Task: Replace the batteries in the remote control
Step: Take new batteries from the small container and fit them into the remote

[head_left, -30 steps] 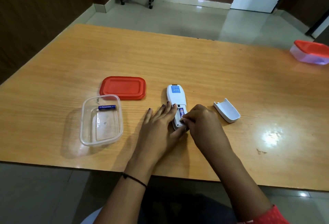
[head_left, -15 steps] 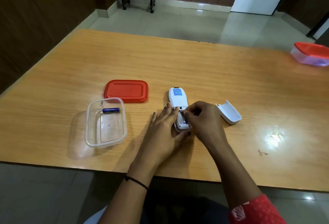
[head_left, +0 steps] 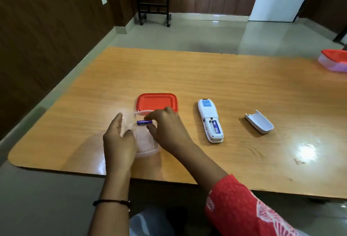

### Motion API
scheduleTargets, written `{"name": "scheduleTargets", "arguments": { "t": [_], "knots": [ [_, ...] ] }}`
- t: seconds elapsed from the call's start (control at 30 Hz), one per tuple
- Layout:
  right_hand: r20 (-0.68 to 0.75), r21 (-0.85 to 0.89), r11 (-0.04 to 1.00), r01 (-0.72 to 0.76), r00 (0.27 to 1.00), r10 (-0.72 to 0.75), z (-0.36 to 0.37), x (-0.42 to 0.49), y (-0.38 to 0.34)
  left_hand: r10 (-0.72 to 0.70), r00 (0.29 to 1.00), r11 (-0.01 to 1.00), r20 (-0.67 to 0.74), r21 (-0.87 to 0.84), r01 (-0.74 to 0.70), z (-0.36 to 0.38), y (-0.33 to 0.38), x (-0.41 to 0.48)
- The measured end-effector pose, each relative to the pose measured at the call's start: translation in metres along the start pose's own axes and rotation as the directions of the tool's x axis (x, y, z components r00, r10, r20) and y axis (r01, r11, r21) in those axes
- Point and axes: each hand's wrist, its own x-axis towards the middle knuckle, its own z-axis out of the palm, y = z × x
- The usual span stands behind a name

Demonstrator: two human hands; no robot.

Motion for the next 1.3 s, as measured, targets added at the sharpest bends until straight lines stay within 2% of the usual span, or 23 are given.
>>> {"name": "scheduleTargets", "arguments": {
  "t": [0.07,0.13,0.23,0.3,0.33,0.4,0.47,0.5,0.57,0.67,0.77,0.9,1.0,1.13,1.3],
  "knots": [
    [0.039,-0.211,0.977,0.041,0.999,-0.033,0.011,0.012,0.000,-0.115,0.992,0.981,0.050,-0.152,0.121,-0.003,-0.004,0.007],
    [0.054,-0.377,0.921,0.093,0.995,-0.079,0.017,0.020,-0.003,-0.163,0.984,0.962,0.078,-0.207,0.176,-0.004,-0.006,0.010],
    [0.090,-0.464,0.872,0.155,0.988,-0.127,0.019,0.025,-0.009,-0.160,0.984,0.954,0.082,-0.241,0.176,-0.005,-0.007,0.012],
    [0.105,-0.437,0.885,0.160,0.986,-0.127,0.012,0.024,-0.012,-0.132,0.989,0.972,0.066,-0.186,0.142,-0.004,-0.007,0.010],
    [0.061,-0.347,0.929,0.128,0.992,-0.113,0.005,0.022,-0.012,-0.104,0.993,0.986,0.048,-0.125,0.109,-0.004,-0.007,0.008],
    [-0.061,0.056,0.998,-0.015,0.998,0.018,-0.017,0.013,-0.010,0.016,1.000,0.999,-0.016,0.045,-0.016,-0.004,-0.004,0.003],
    [-0.007,0.504,0.856,-0.118,0.990,0.141,-0.042,-0.006,0.000,0.192,0.980,0.971,-0.053,0.154,-0.182,-0.002,0.003,-0.005],
    [0.058,0.622,0.766,-0.163,0.985,0.162,-0.053,-0.017,0.007,0.267,0.963,0.952,-0.048,0.170,-0.255,0.001,0.007,-0.008],
    [0.146,0.702,0.671,-0.238,0.971,0.191,-0.063,-0.037,0.021,0.378,0.926,0.909,0.020,0.179,-0.375,0.012,0.014,-0.015],
    [0.067,0.736,0.632,-0.242,0.956,0.287,-0.073,-0.063,0.045,0.462,0.863,0.861,0.206,0.129,-0.492,0.043,0.025,-0.037],
    [-0.011,0.781,0.584,-0.222,0.930,0.368,-0.083,-0.075,0.067,0.467,0.799,0.831,0.378,0.122,-0.543,0.074,0.028,-0.056],
    [-0.119,0.747,0.626,-0.222,0.883,0.455,-0.106,-0.080,0.095,0.377,0.762,0.830,0.527,0.173,-0.530,0.100,0.022,-0.066],
    [-0.182,0.705,0.663,-0.252,0.839,0.512,-0.117,-0.084,0.113,0.304,0.758,0.839,0.578,0.215,-0.500,0.112,0.015,-0.066],
    [-0.168,0.490,0.812,-0.317,0.880,0.445,-0.111,-0.088,0.120,0.272,0.741,0.831,0.614,0.237,-0.503,0.117,0.004,-0.064],
    [-0.244,0.327,0.917,-0.227,0.918,0.314,-0.104,-0.082,0.113,0.263,0.730,0.847,0.631,0.211,-0.488,0.117,-0.005,-0.057]
  ]
}}
